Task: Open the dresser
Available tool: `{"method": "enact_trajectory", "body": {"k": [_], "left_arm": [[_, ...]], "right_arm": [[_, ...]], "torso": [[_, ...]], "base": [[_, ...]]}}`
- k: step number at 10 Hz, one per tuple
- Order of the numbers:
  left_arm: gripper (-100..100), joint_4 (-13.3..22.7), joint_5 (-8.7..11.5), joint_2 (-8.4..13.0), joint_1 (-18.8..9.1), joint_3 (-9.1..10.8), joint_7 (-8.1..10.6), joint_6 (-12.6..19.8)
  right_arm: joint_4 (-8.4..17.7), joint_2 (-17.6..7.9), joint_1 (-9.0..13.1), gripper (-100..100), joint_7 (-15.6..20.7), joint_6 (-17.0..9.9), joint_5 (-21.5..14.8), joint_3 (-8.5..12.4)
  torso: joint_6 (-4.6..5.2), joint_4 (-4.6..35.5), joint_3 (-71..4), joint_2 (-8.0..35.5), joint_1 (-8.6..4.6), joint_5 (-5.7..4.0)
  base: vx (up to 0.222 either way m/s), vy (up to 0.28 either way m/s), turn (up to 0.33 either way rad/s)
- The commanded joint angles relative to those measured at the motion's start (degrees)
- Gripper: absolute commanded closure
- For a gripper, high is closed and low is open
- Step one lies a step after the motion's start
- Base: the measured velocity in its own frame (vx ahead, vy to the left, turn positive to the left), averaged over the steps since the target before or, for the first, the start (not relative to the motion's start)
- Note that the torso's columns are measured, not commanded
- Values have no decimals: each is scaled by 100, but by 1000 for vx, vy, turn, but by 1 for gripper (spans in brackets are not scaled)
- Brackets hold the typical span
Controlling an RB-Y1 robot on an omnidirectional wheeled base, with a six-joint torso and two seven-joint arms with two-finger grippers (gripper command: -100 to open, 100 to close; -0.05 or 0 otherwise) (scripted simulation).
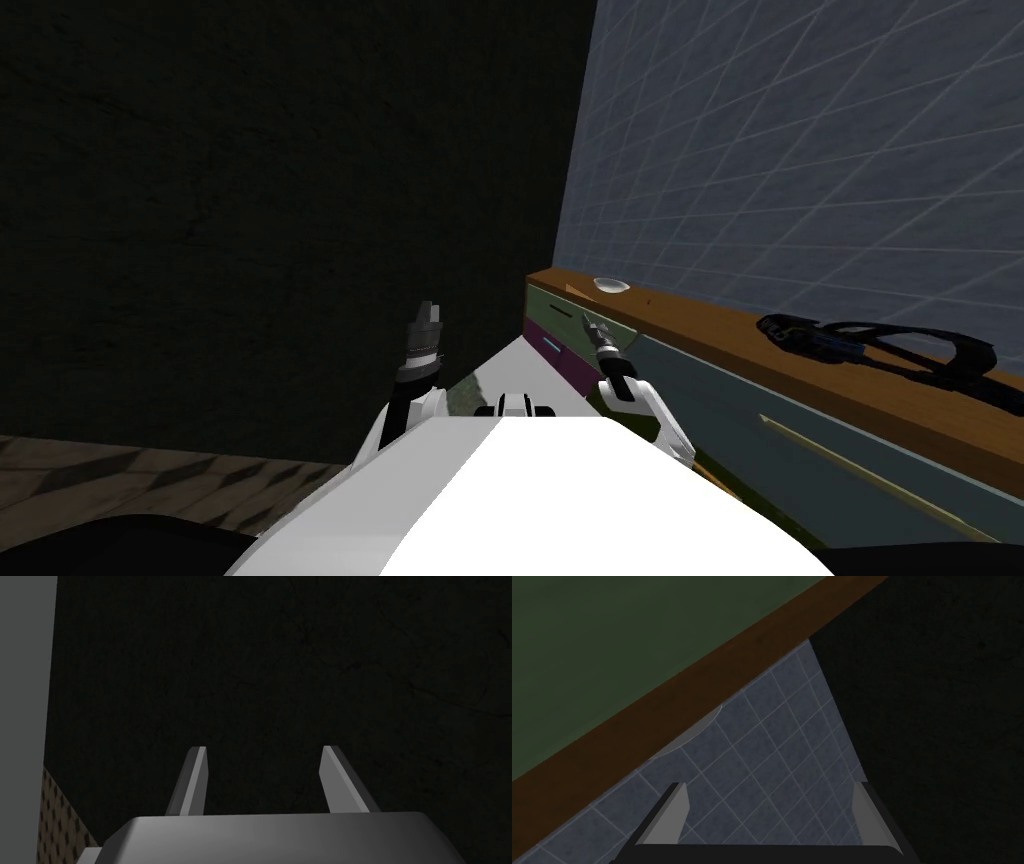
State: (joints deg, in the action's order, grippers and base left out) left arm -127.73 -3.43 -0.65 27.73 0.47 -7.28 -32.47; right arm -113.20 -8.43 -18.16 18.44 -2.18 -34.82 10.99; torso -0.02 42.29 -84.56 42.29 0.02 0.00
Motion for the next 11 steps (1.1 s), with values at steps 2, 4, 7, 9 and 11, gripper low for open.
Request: {"method": "enact_trajectory", "body": {"k": [2,4,7,9,11], "left_arm": [[0,0,0,0,0,0,0,0],[0,0,0,0,0,0,0,0],[0,0,0,0,1,0,0,0],[0,0,0,0,1,0,0,0],[0,0,0,0,1,0,0,0]], "right_arm": [[295,-81,185,-100,251,-546,-518,90],[483,-103,261,-100,405,-829,-827,146],[884,-144,407,-100,688,-1289,-1328,246],[1096,-162,476,-100,815,-1558,-1631,288],[1315,-179,542,-100,933,-1855,-1940,326]], "torso": [[1,-1,-2,-4,3,1],[-1,0,-2,-3,1,0],[4,0,0,2,-2,0],[4,1,0,2,0,1],[3,0,-1,0,0,0]], "base": [[50,5,149],[51,2,162],[53,7,160],[47,16,106],[56,19,134]]}}
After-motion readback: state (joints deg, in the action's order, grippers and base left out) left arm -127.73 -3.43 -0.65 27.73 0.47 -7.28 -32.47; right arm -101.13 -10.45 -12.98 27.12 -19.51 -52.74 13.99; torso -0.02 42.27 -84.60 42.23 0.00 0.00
